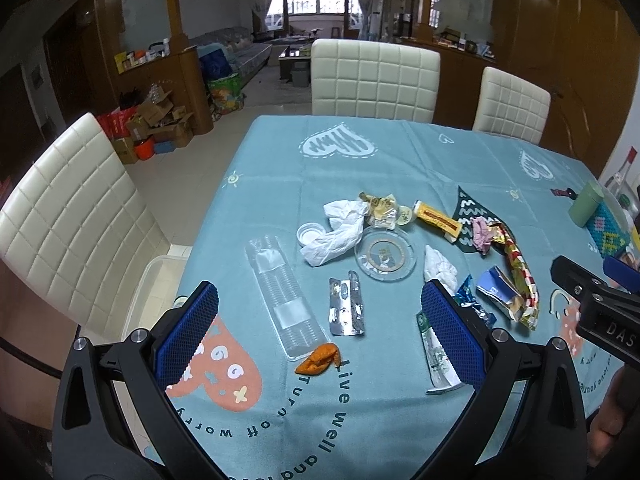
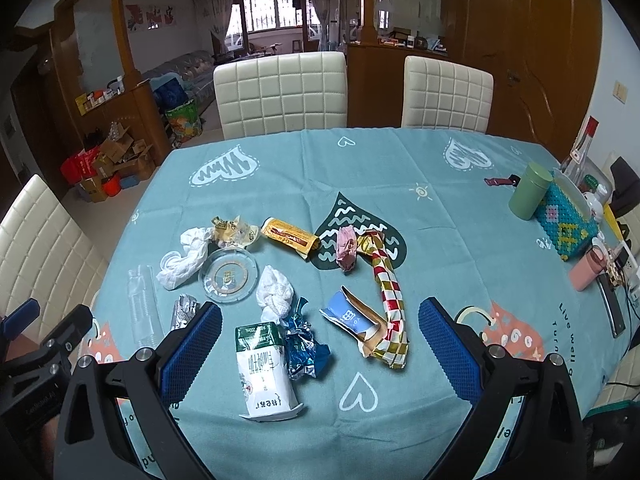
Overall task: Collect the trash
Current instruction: 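Grasp the green-and-white milk carton with the right gripper while the left grasps the silver blister pack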
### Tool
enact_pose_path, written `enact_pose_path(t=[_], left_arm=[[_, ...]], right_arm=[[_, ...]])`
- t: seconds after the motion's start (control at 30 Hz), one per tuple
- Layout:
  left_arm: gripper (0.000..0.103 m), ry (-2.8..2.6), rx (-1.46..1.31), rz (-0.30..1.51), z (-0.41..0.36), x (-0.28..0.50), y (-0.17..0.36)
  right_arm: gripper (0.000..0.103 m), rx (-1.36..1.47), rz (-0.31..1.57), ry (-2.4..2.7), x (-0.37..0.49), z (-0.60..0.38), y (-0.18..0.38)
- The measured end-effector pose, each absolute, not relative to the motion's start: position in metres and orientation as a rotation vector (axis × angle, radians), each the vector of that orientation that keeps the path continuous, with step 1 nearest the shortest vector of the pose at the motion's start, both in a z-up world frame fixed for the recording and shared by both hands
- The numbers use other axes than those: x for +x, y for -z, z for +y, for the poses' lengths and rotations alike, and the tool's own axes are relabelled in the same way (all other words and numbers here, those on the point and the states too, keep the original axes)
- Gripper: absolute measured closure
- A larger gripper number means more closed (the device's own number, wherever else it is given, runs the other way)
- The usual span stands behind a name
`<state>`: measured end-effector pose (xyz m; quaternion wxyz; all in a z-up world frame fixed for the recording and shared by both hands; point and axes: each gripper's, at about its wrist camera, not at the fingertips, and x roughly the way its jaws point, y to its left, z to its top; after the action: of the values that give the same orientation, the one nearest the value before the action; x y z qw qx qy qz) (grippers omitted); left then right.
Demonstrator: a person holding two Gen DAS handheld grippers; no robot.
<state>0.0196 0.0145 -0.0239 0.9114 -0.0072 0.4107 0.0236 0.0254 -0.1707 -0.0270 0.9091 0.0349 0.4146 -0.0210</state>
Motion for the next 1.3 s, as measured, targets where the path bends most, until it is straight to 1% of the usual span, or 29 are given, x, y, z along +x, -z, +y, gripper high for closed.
enact_pose_path(t=[0.27,0.6,0.63,0.7,0.73,0.77,0.9,1.03,1.1,1.17,1.27,1.3], left_arm=[[0.003,-0.147,-0.04,0.909,0.029,0.037,0.062],[0.003,-0.159,0.019,0.993,0.026,0.045,0.121],[0.003,-0.154,0.027,0.995,0.025,0.046,0.125],[0.003,-0.138,0.045,1.0,0.02,0.052,0.133],[0.003,-0.132,0.051,0.998,0.018,0.054,0.135],[0.003,-0.125,0.065,0.992,0.015,0.058,0.138],[0.003,-0.098,0.114,0.982,0.006,0.077,0.147],[0.003,-0.053,0.146,1.015,-0.004,0.096,0.16],[0.003,-0.04,0.173,1.037,-0.008,0.102,0.168],[0.003,-0.025,0.18,1.078,-0.01,0.109,0.177],[0.01,-0.026,0.213,1.067,-0.012,0.112,0.18],[0.018,-0.022,0.227,1.055,-0.013,0.112,0.179]], right_arm=[[0.007,0.077,0.871,0.059,0.039,-0.185,0.064],[0.008,-0.004,0.97,-0.115,0.039,-0.148,0.123],[0.01,-0.009,0.981,-0.129,0.039,-0.144,0.128],[0.016,-0.021,1.007,-0.15,0.041,-0.137,0.138],[0.024,-0.025,1.021,-0.161,0.042,-0.135,0.144],[0.028,-0.026,1.038,-0.171,0.043,-0.132,0.149],[0.032,0.002,1.037,-0.241,0.042,-0.125,0.158],[0.045,-0.065,1.049,-0.272,0.04,-0.11,0.166],[0.048,-0.06,1.082,-0.264,0.042,-0.111,0.175],[0.051,0.008,1.11,-0.262,0.047,-0.122,0.182],[0.052,0.016,1.104,-0.234,0.05,-0.128,0.183],[0.052,0.019,1.105,-0.234,0.051,-0.129,0.183]])
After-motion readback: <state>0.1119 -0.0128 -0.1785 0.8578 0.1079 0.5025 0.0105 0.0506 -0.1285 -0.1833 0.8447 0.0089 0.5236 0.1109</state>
